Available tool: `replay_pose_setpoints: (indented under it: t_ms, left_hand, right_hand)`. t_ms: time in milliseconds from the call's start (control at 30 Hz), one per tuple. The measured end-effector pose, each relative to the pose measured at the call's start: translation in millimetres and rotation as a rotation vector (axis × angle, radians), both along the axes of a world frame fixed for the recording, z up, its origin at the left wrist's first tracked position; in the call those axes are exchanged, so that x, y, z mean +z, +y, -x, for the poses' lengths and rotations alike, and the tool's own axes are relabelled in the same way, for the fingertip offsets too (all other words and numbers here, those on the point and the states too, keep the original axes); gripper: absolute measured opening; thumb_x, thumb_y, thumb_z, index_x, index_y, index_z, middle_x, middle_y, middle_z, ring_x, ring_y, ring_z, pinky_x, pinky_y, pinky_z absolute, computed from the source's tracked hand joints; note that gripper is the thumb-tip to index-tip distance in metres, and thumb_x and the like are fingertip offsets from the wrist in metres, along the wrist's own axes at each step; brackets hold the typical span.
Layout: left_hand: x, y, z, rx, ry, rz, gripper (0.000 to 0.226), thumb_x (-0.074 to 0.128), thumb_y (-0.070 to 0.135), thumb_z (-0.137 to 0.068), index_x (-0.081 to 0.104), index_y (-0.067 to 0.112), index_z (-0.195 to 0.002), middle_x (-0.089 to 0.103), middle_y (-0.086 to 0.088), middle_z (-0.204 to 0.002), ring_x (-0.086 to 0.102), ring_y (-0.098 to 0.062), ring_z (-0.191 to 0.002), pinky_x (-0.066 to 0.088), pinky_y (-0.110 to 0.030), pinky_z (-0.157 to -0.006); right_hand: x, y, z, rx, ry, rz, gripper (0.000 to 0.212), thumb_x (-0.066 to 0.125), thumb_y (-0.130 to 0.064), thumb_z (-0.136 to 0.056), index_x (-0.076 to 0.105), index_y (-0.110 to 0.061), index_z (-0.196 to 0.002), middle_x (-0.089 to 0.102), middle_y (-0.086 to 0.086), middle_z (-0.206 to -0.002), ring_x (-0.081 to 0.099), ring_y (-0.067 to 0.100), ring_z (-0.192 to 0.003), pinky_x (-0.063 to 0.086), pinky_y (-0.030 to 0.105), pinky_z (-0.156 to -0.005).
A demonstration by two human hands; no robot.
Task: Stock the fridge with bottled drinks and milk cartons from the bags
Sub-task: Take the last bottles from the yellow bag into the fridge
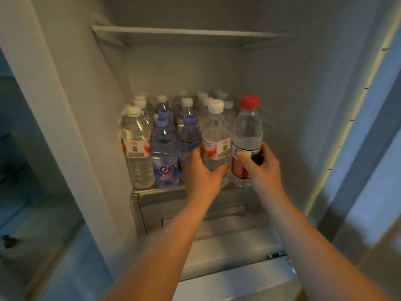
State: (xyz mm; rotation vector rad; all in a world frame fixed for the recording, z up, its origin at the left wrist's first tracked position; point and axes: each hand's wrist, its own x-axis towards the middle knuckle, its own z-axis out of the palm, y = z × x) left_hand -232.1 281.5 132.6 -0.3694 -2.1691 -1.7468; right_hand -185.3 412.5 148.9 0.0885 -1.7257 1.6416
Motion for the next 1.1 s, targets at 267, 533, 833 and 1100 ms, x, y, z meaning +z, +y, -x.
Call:
replay_pose_setpoints:
  t_ms: [267, 533, 833, 1100]
  left_hand:
    - [-13.9, 23.2, 9.1, 0.259, 0.136, 0.163, 0.067, 0.084, 0.038, -0.072, 0.051, 0.022, -0.127, 0.048, 0.002, -0.130, 0.052, -0.020, -0.117, 0.041, -0.026, -0.085]
    - [-15.1, 31.9, 15.6, 0.381, 0.147, 0.340, 0.077, 0.081, 0.045, -0.075, 0.045, 0.014, -0.136, 0.046, -0.005, -0.136, 0.050, -0.026, -0.124, 0.049, -0.037, -0.091]
    - [-26.0, 29.7, 18.7, 0.396, 0.157, 0.443, 0.057, 0.078, 0.041, -0.079, 0.047, 0.017, -0.119, 0.045, -0.005, -0.128, 0.061, -0.029, -0.105, 0.057, -0.042, -0.072]
    - [-58.8, 24.4, 25.8, 0.285, 0.139, 0.449, 0.032, 0.072, 0.019, -0.086, 0.047, 0.018, -0.105, 0.061, -0.002, -0.106, 0.063, -0.024, -0.093, 0.055, -0.044, -0.072]
  right_hand:
    - [-10.1, 11.3, 31.4, 0.061, 0.010, 0.103, 0.035, 0.070, -0.009, -0.082, 0.063, -0.013, -0.116, 0.073, 0.001, -0.106, 0.068, 0.014, -0.100, 0.052, 0.024, -0.081]
    - [-20.0, 17.7, 58.6, 0.074, -0.054, 0.078, 0.038, 0.069, -0.002, -0.085, 0.059, -0.011, -0.121, 0.070, 0.002, -0.108, 0.067, 0.007, -0.098, 0.051, 0.016, -0.077]
    - [-37.1, 33.1, 76.1, 0.154, -0.135, -0.005, 0.045, 0.070, -0.010, -0.087, 0.056, -0.019, -0.128, 0.068, -0.001, -0.119, 0.063, 0.010, -0.111, 0.051, 0.024, -0.091]
    - [-53.8, 50.4, 76.5, 0.123, -0.274, -0.221, 0.052, 0.064, -0.002, -0.088, 0.051, -0.034, -0.128, 0.065, -0.003, -0.121, 0.061, 0.009, -0.109, 0.047, 0.028, -0.096]
